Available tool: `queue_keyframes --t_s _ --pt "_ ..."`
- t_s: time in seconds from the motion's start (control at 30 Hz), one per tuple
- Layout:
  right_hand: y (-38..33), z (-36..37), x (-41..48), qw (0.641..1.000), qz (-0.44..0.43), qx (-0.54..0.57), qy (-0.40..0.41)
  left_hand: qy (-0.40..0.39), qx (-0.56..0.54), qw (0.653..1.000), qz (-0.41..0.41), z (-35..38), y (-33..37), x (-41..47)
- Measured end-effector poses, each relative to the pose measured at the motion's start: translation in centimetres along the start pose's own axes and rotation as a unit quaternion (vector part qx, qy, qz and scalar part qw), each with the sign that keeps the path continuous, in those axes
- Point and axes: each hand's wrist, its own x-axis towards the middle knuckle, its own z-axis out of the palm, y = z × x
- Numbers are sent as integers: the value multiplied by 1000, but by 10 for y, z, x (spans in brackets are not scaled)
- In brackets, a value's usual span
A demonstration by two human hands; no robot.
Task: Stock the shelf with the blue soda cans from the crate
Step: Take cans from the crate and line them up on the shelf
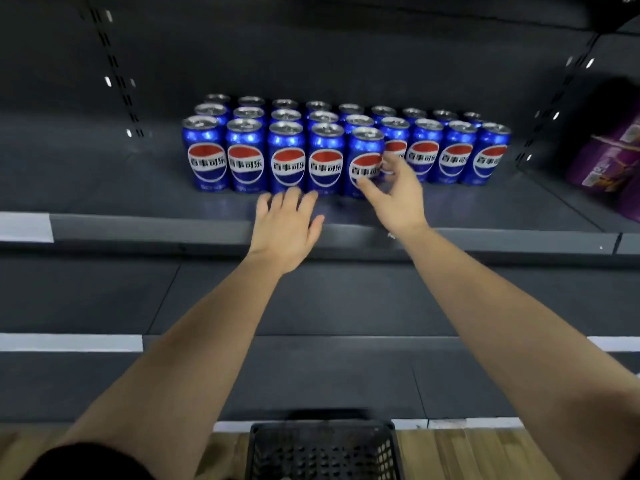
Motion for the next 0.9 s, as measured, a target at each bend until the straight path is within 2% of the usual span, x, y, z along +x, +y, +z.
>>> queue_keyframes --t_s 0.1,0.27,0.37,0.63,0.8,0.9 --pt "-3 -7 -29 998 -33 27 38 28 -32 999 18 -3 -2 -27" --pt "6 -8 -83 997 -40 71 1 45 -54 997 -9 -2 4 -78" --pt "22 -4 -114 997 -48 54 -33 38 -56 998 -10 5 9 -110" --pt "109 4 -210 979 25 -19 -202 -79 -40 995 -48 45 34 -203" --pt "173 16 -278 945 84 -71 -309 -131 -32 988 -69 92 47 -276" --pt "215 31 -321 911 117 -106 -381 -178 -29 979 -90 128 50 -323"
